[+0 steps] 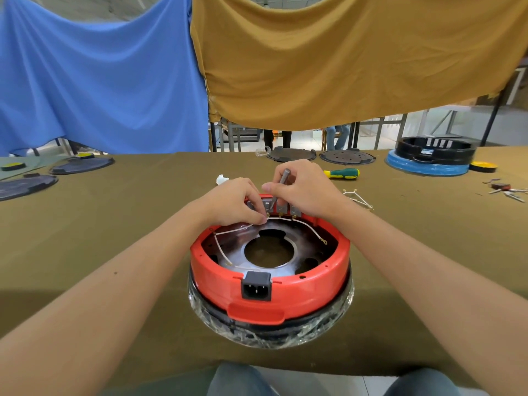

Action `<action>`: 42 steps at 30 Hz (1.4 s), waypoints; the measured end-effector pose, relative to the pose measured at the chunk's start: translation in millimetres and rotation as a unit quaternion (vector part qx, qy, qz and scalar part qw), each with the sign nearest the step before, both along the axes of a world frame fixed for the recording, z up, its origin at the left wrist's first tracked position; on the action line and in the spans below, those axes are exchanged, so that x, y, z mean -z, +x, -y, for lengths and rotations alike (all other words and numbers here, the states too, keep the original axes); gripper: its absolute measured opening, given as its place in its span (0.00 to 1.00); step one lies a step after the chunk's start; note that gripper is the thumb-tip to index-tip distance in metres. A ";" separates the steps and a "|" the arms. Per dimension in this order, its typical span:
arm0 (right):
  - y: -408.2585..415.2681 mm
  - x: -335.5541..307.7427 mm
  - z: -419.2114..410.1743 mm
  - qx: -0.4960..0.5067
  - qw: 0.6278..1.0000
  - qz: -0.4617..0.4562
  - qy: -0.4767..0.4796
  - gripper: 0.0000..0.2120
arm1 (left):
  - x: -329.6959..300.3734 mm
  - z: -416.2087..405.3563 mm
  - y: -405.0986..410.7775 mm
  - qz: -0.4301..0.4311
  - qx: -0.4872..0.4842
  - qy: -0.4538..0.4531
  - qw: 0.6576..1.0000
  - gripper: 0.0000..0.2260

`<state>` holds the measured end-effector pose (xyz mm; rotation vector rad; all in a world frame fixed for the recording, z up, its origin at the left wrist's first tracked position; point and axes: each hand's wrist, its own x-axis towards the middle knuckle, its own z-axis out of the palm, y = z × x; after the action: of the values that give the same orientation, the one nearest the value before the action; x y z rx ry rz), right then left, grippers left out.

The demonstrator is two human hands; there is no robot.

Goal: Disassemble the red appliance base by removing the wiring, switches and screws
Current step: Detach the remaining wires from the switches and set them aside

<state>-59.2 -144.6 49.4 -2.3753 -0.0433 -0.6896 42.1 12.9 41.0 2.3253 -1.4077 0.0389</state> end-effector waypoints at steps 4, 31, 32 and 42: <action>4.1 -0.2 0.0 0.009 1.000 -0.006 0.014 0.14 | 0.0 0.1 1.0 -0.004 0.003 -0.001 1.000 0.01; 20.2 3.4 9.8 0.012 0.987 -0.072 0.145 0.15 | 0.2 0.4 0.3 0.002 0.009 0.000 1.000 0.03; 19.7 4.0 9.3 0.016 0.989 -0.067 0.133 0.15 | 0.2 0.3 0.2 0.000 0.009 -0.001 1.000 0.03; 21.9 4.3 9.0 0.020 0.992 -0.064 0.107 0.14 | 0.8 0.3 0.8 -0.003 0.004 0.001 1.000 0.02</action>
<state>-37.3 -153.5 45.1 -2.2130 0.1286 -0.5311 42.9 12.6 40.2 2.3188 -1.4146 0.0287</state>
